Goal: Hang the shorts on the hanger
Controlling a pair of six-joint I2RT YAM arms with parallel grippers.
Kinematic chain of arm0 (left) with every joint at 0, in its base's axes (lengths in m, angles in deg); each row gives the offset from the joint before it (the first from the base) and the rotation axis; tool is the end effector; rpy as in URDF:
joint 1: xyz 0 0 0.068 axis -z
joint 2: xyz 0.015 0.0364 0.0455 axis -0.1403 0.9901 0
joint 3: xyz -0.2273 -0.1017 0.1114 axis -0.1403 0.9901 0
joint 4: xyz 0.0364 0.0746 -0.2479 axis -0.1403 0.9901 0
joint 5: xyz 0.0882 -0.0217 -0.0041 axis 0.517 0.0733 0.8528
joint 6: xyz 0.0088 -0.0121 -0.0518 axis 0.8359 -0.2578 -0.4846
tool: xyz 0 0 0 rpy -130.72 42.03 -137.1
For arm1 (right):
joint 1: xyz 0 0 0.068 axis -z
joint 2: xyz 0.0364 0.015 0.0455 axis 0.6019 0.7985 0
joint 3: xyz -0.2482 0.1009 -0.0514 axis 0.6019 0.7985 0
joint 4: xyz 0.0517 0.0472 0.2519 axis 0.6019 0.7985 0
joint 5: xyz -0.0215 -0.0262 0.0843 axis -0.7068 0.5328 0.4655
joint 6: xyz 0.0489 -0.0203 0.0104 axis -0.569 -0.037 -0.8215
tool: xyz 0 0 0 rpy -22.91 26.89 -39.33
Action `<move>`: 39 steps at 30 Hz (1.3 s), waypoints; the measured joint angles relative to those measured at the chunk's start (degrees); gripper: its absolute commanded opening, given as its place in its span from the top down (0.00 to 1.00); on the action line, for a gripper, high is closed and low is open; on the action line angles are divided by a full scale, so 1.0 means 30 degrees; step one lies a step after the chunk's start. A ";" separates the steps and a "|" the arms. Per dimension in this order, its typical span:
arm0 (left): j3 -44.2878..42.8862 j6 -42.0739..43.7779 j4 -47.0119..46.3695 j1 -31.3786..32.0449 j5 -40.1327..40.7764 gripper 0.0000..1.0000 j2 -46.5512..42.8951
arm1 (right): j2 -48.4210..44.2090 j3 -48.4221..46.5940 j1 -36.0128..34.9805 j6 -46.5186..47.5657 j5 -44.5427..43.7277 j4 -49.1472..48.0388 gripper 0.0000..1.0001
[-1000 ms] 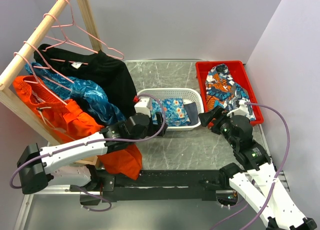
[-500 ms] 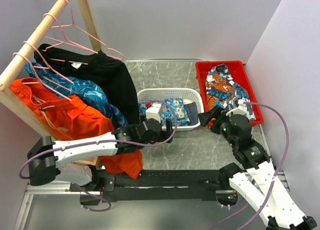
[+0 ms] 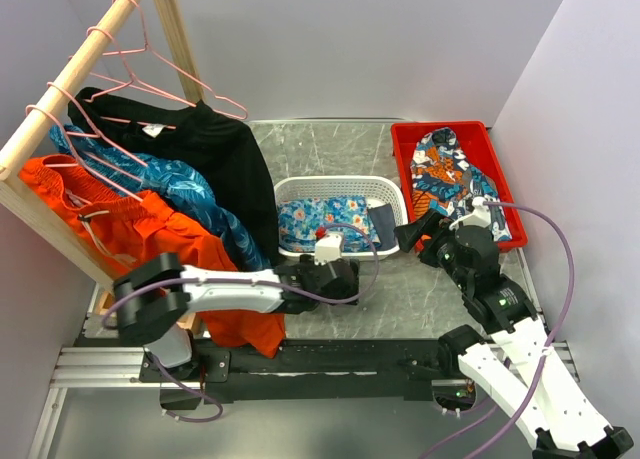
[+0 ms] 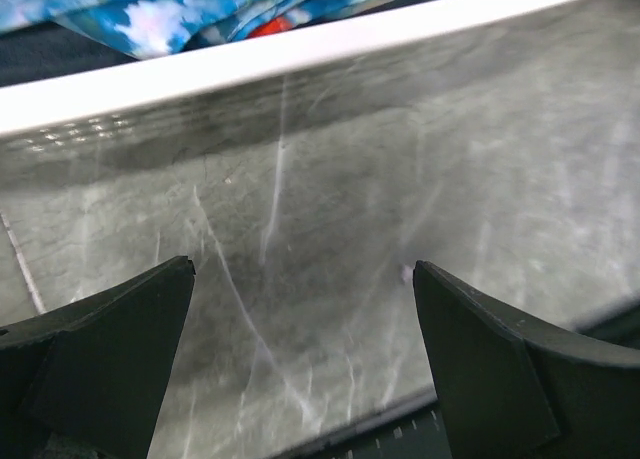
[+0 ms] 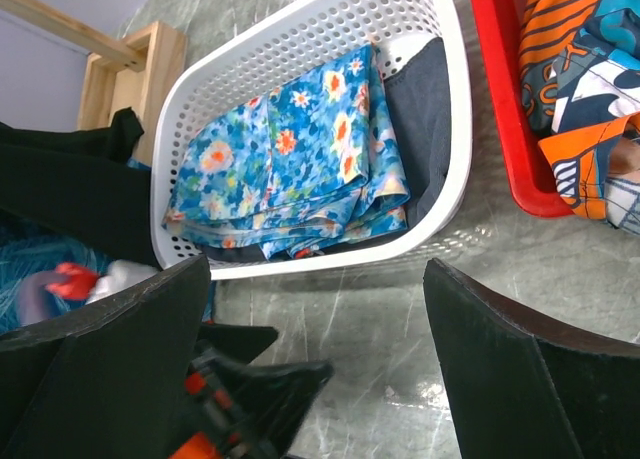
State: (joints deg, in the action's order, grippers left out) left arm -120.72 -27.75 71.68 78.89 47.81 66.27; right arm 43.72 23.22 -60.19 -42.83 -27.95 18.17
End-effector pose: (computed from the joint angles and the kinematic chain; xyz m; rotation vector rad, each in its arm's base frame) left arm 0.1213 -0.3012 0.1915 0.1235 2.3752 -0.5461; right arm 0.1256 0.0496 0.2996 0.3763 1.9847 0.6165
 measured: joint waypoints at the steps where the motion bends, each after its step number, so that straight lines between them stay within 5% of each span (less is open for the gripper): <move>1: -0.0284 -0.0168 0.0138 0.0000 0.0175 0.04 0.0576 | 0.0000 0.0000 0.0000 0.0000 0.0000 -0.0007 0.05; 28: -1.0535 0.0831 0.1770 -0.7337 0.0255 0.04 0.8655 | 0.4947 -0.1596 0.0007 0.0000 -0.1326 -0.0299 0.01; 39: -1.1934 0.1574 0.2412 -1.0010 0.0182 0.04 0.9632 | 0.6309 -0.2951 0.0262 0.0080 -0.2288 -0.0401 0.00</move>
State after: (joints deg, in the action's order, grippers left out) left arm -156.52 -23.03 78.91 48.86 48.35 95.17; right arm 62.65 14.36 -59.40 -42.59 -34.81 16.97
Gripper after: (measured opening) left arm 0.966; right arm 0.996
